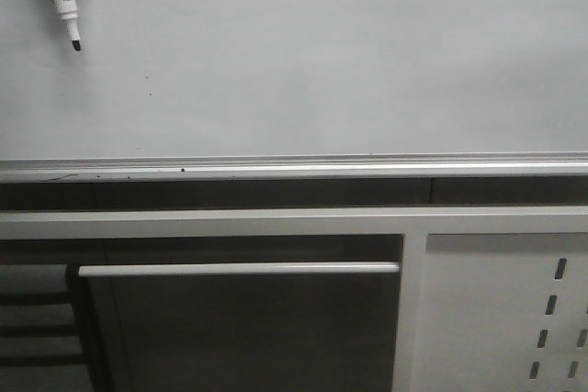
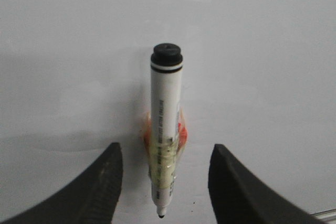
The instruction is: Write number 1 on whiteboard
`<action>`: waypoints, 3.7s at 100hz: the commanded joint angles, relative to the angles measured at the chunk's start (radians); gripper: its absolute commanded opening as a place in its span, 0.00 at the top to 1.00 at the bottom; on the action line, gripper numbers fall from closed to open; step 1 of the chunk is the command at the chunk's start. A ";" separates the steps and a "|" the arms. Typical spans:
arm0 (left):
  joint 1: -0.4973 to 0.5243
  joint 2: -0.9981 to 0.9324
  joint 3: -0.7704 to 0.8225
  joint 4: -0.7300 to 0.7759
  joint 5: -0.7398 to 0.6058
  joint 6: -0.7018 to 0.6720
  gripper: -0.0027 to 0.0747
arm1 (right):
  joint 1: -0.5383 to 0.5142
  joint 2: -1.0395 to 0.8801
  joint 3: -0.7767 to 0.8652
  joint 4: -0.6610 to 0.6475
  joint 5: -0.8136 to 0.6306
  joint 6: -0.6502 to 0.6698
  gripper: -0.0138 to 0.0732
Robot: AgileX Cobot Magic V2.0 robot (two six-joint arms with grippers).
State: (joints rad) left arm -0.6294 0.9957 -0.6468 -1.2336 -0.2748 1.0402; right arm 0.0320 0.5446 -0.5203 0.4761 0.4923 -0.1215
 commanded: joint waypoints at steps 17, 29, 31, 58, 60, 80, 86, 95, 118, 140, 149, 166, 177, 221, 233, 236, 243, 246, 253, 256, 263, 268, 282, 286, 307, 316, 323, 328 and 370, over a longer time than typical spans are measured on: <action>-0.005 0.031 -0.041 0.031 -0.044 -0.002 0.52 | -0.005 0.009 -0.037 0.015 -0.086 -0.013 0.43; -0.005 0.039 -0.041 0.045 -0.058 -0.002 0.52 | -0.005 0.009 -0.037 0.015 -0.088 -0.013 0.43; -0.005 0.039 -0.041 0.050 -0.058 -0.002 0.52 | -0.005 0.009 -0.037 0.015 -0.088 -0.013 0.43; -0.003 0.097 -0.090 0.061 -0.061 -0.002 0.52 | -0.005 0.009 -0.037 0.015 -0.093 -0.013 0.43; -0.003 0.103 -0.092 0.061 -0.061 -0.002 0.52 | -0.005 0.009 -0.037 0.015 -0.093 -0.013 0.43; -0.003 0.125 -0.097 0.070 -0.077 -0.002 0.53 | -0.005 0.009 -0.037 0.015 -0.091 -0.013 0.43; -0.003 0.127 -0.097 0.073 -0.078 -0.002 0.56 | -0.005 0.009 -0.037 0.015 -0.091 -0.013 0.43; -0.003 0.128 -0.097 0.081 -0.083 -0.002 0.64 | -0.005 0.009 -0.037 0.015 -0.091 -0.013 0.43; -0.003 0.145 -0.097 0.083 -0.089 -0.002 0.70 | -0.005 0.009 -0.037 0.015 -0.091 -0.013 0.43; -0.003 0.154 -0.097 0.083 -0.111 -0.002 0.70 | -0.005 0.009 -0.037 0.015 -0.091 -0.013 0.43; -0.003 0.154 -0.097 0.083 -0.119 -0.002 0.70 | -0.005 0.009 -0.037 0.015 -0.091 -0.013 0.43; -0.003 0.154 -0.097 0.083 -0.131 -0.002 0.70 | -0.005 0.009 -0.037 0.015 -0.091 -0.013 0.43; -0.003 0.154 -0.097 0.083 -0.134 -0.002 0.77 | -0.005 0.009 -0.037 0.015 -0.091 -0.013 0.43; -0.005 0.138 -0.097 0.179 0.074 0.002 0.99 | -0.005 0.009 -0.037 0.015 -0.072 -0.013 0.43; -0.042 0.138 -0.097 0.214 0.217 0.002 0.99 | -0.001 0.009 -0.037 0.029 -0.022 -0.015 0.43; -0.058 0.138 -0.097 0.218 0.237 0.004 0.99 | 0.006 0.009 -0.039 0.029 -0.007 -0.028 0.43; -0.109 0.138 -0.097 0.246 0.275 0.004 0.99 | 0.032 0.014 -0.056 0.076 0.048 -0.131 0.43; -0.134 0.138 -0.097 0.259 0.275 0.004 0.99 | 0.047 0.020 -0.068 0.107 0.077 -0.178 0.43; -0.198 0.140 -0.097 0.287 0.285 0.004 0.99 | 0.079 0.048 -0.109 0.190 0.135 -0.285 0.43; -0.224 0.142 -0.097 0.294 0.285 0.004 0.99 | 0.093 0.063 -0.135 0.218 0.158 -0.321 0.43; -0.284 0.151 -0.097 0.311 0.285 0.004 0.99 | 0.128 0.111 -0.195 0.259 0.221 -0.370 0.43; -0.320 0.158 -0.099 0.316 0.285 0.004 0.99 | 0.153 0.158 -0.242 0.262 0.266 -0.378 0.43; -0.399 0.178 -0.101 0.333 0.285 0.004 0.99 | 0.221 0.290 -0.382 0.262 0.402 -0.410 0.43; -0.415 0.184 -0.103 0.337 0.285 0.004 0.99 | 0.240 0.323 -0.416 0.262 0.438 -0.410 0.43; -0.447 0.188 -0.111 0.345 0.297 0.005 0.99 | 0.328 0.500 -0.585 0.262 0.546 -0.413 0.43; -0.447 0.188 -0.111 0.345 0.309 0.005 0.99 | 0.364 0.552 -0.641 0.262 0.561 -0.413 0.43; -0.447 0.188 -0.111 0.347 0.309 0.005 0.99 | 0.385 0.587 -0.681 0.262 0.585 -0.413 0.43; -0.447 0.188 -0.111 0.346 0.305 0.006 0.99 | 0.397 0.610 -0.705 0.260 0.605 -0.413 0.43; -0.445 0.188 -0.111 0.349 0.275 0.008 0.99 | 0.437 0.673 -0.739 0.255 0.649 -0.417 0.60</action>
State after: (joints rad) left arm -1.0674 1.2022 -0.7219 -0.8825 0.0506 1.0479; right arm 0.4664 1.2354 -1.2239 0.6960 1.1566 -0.5227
